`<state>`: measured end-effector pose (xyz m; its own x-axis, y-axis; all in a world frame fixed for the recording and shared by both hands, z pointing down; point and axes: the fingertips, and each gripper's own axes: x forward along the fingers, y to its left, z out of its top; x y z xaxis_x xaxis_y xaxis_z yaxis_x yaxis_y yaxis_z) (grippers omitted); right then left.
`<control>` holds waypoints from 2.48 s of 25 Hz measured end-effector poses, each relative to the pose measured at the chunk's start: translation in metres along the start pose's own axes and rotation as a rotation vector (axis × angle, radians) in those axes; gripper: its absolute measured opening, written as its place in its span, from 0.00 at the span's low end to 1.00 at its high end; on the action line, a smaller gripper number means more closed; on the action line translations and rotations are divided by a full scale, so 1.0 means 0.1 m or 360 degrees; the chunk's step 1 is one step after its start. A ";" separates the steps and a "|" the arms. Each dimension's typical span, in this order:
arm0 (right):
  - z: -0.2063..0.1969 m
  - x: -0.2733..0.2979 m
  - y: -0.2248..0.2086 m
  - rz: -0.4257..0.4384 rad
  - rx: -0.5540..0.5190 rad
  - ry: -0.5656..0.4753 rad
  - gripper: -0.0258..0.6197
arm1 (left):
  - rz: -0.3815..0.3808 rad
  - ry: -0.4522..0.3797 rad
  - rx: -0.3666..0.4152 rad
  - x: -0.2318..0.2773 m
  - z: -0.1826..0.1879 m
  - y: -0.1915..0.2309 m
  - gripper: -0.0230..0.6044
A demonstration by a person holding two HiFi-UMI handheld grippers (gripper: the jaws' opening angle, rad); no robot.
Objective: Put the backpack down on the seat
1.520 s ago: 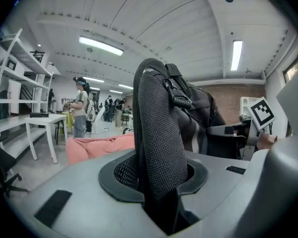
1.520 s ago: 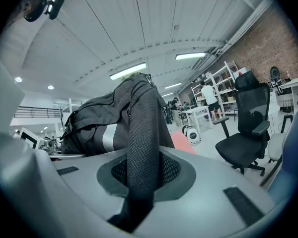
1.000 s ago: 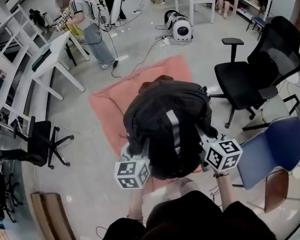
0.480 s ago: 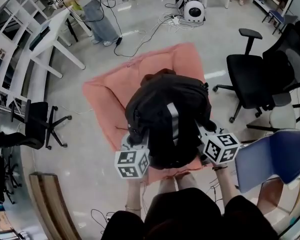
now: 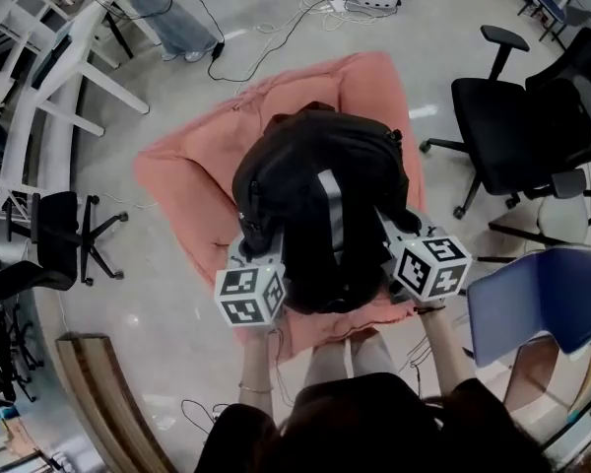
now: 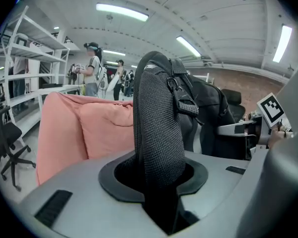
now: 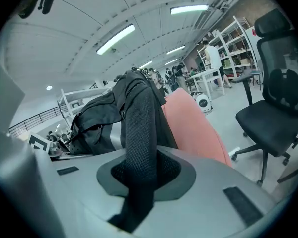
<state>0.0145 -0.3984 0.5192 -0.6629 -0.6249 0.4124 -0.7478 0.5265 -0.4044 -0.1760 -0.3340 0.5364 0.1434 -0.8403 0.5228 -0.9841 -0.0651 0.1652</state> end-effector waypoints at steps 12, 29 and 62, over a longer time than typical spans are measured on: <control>-0.15 0.49 -0.22 0.0011 0.0039 0.0064 0.13 | 0.0005 0.0075 0.0029 0.51 -0.08 0.27 0.24; -0.12 0.92 -0.28 -0.0024 0.0018 0.0059 0.13 | 0.0094 0.0070 0.0054 0.85 -0.07 0.61 0.31; 0.11 0.20 -0.04 -0.0100 -0.0150 -0.0091 0.15 | 0.0370 -0.0137 0.0168 -0.09 0.04 0.53 0.16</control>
<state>0.0044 -0.4195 0.5196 -0.6136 -0.6888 0.3861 -0.7896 0.5357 -0.2994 -0.2296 -0.3315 0.5370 -0.0930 -0.8815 0.4629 -0.9957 0.0832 -0.0416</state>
